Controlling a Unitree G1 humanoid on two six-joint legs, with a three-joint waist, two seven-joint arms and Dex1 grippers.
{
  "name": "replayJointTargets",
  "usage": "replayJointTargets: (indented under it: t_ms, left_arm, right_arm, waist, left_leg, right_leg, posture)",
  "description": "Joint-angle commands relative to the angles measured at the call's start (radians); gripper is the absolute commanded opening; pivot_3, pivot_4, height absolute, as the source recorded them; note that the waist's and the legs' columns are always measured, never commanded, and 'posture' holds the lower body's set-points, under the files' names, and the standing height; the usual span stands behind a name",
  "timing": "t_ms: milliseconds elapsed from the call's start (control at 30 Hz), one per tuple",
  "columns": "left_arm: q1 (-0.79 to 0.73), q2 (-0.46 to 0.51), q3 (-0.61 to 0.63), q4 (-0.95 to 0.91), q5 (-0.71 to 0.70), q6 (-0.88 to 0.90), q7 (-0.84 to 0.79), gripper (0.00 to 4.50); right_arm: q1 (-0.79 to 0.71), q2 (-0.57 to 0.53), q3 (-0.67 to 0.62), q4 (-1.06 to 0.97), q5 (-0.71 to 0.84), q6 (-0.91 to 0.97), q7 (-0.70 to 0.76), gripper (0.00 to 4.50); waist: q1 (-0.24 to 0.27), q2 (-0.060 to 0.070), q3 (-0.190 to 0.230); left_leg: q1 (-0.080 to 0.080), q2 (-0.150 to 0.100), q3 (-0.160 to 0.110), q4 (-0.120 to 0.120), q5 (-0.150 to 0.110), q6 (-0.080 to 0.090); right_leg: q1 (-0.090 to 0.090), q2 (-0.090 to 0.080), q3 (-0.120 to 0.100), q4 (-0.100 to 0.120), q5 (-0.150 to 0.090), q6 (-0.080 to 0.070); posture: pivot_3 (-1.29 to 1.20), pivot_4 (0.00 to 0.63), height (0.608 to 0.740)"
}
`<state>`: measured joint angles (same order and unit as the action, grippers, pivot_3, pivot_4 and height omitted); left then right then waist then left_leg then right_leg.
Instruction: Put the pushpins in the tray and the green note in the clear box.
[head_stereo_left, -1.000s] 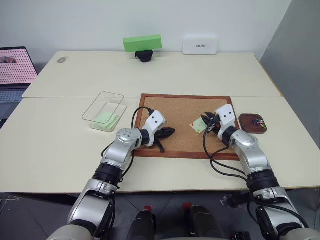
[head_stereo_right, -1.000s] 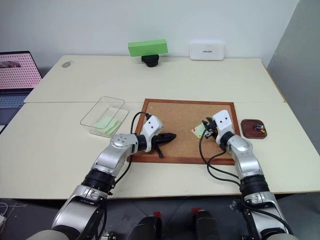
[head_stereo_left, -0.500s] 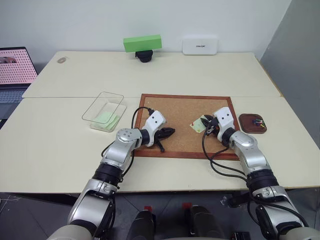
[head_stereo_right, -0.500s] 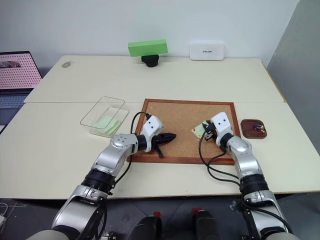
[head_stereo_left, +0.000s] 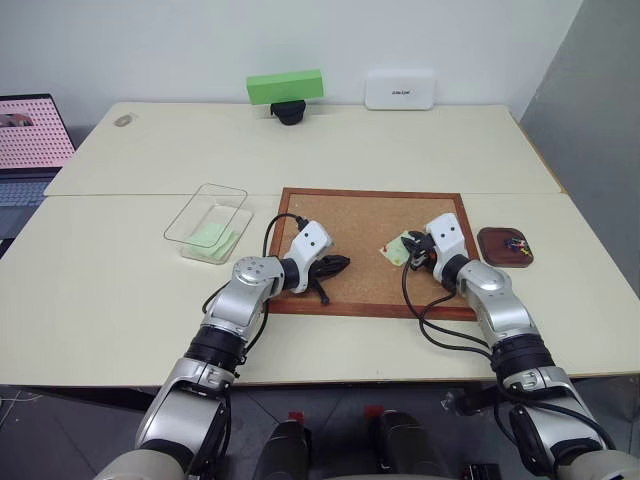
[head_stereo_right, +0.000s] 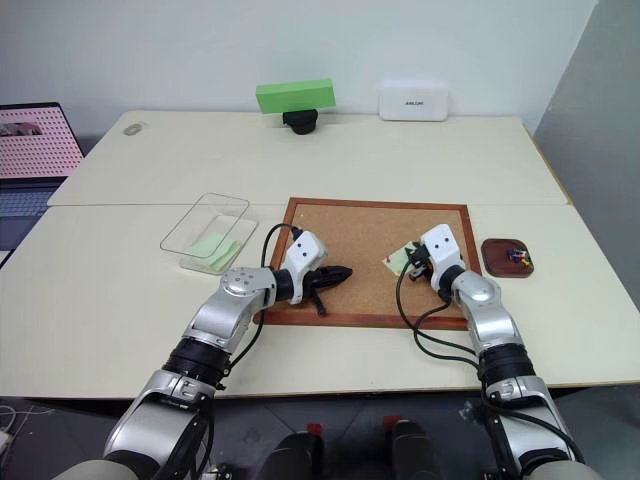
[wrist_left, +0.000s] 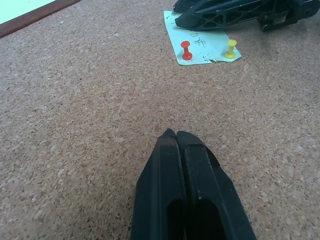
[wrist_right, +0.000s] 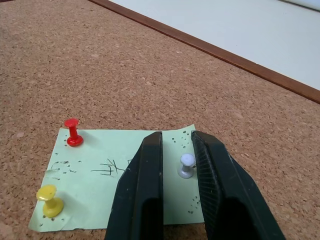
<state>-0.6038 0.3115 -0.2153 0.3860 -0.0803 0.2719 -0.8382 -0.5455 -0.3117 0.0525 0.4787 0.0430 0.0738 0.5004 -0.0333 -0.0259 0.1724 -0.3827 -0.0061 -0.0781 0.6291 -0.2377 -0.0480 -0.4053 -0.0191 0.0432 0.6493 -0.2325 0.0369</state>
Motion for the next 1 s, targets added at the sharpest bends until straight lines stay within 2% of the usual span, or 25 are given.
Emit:
replayJointTargets:
  t_ms: [33,133,433,767,1000]
  left_arm:
    - [0.006,0.002,-0.010,-0.002,0.019,0.013,0.010,0.00]
    - [0.005,0.000,-0.011,-0.001,0.020,0.014,0.010,0.00]
    - [0.007,0.000,-0.010,-0.002,0.017,0.023,0.009,0.00]
    - [0.012,0.003,-0.023,0.003,0.023,0.032,0.003,0.00]
    - [0.006,0.000,-0.039,0.015,0.027,0.040,-0.014,0.00]
  right_arm:
    - [-0.011,-0.005,-0.020,-0.005,0.010,0.006,0.001,0.53]
    - [-0.014,-0.002,-0.020,-0.003,0.013,0.005,-0.001,0.03]
    - [-0.004,0.000,-0.041,-0.023,0.034,0.000,-0.002,0.03]
    - [0.068,0.013,-0.090,-0.223,0.140,0.029,0.030,0.03]
    - [0.081,0.010,-0.097,-0.275,0.150,0.059,0.013,0.03]
  waist:
    - [0.000,0.000,0.000]
    - [0.000,0.000,0.000]
    - [0.000,0.000,0.000]
    - [0.001,0.000,0.000]
    - [0.000,0.000,0.000]
  left_leg:
    - [0.000,0.000,0.000,0.000,0.000,0.000]
    - [0.000,0.000,0.000,0.000,0.000,0.000]
    - [0.000,0.000,0.000,0.000,0.000,0.000]
    - [-0.001,0.000,0.000,0.000,0.000,0.000]
    - [0.000,0.000,0.000,0.000,0.000,0.000]
  right_leg:
    - [0.000,0.000,0.000,0.000,0.000,0.000]
    - [0.000,0.000,0.000,0.000,0.000,0.000]
    - [0.000,0.000,0.000,0.000,0.000,0.000]
    - [0.000,0.000,0.000,0.000,0.000,0.000]
    - [0.000,0.000,0.000,0.000,-0.001,0.002]
  posture:
    - [0.00,0.150,0.740]
    - [0.00,0.150,0.740]
    - [0.00,0.150,0.740]
    - [0.00,0.150,0.740]
    - [0.00,0.150,0.740]
